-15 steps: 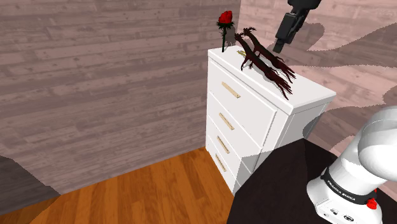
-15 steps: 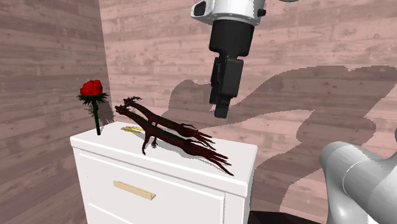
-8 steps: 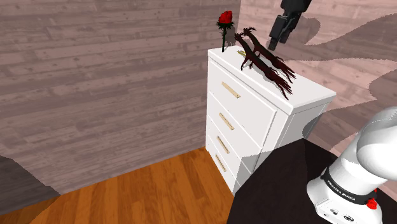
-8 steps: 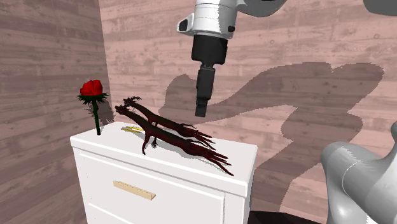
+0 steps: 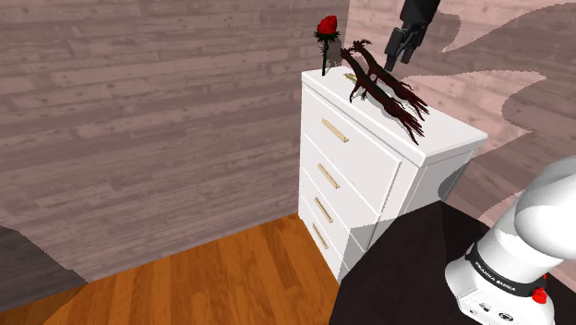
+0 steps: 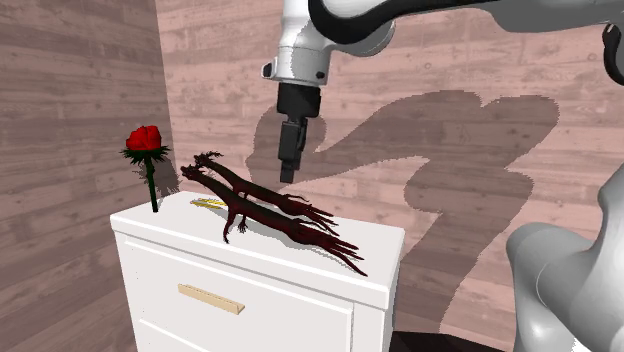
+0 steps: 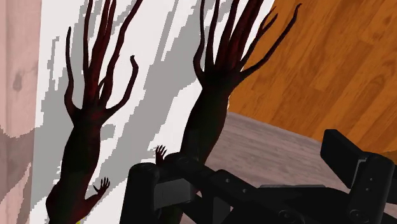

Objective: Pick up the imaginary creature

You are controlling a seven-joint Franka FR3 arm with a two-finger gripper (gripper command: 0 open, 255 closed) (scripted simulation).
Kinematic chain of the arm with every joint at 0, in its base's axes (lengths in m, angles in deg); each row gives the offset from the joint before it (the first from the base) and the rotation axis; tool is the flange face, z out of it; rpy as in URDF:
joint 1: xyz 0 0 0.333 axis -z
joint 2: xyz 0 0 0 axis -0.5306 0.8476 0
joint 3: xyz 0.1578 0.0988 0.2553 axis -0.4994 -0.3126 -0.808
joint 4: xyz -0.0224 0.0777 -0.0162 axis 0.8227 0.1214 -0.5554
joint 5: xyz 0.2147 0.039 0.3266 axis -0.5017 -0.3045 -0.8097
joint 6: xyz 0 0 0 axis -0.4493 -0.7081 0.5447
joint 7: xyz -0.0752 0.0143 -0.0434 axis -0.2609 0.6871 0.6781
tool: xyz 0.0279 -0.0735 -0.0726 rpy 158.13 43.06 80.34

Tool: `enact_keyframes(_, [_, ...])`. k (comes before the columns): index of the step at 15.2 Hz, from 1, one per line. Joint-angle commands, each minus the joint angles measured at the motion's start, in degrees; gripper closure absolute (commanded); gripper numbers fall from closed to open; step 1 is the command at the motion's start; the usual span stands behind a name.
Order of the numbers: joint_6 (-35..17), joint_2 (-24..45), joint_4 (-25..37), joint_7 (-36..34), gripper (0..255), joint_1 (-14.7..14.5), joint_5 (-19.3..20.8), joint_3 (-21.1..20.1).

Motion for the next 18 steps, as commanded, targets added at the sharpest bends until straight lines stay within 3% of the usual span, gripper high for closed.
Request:
enact_keyframes(1, [-1.3,3.8,2.2,1.2,0,0.5,-0.4,1.7])
enact_keyframes(8, [-3.6,16.6,11.3,6.3,0,2.5,-3.4,7.6])
enact_keyframes(16, [-3.1,33.0,25.3,12.8,0,6.5,-10.3,12.6])
enact_keyframes(18, [-4.6,33.0,23.8,12.9,0,6.6,-10.3,12.5])
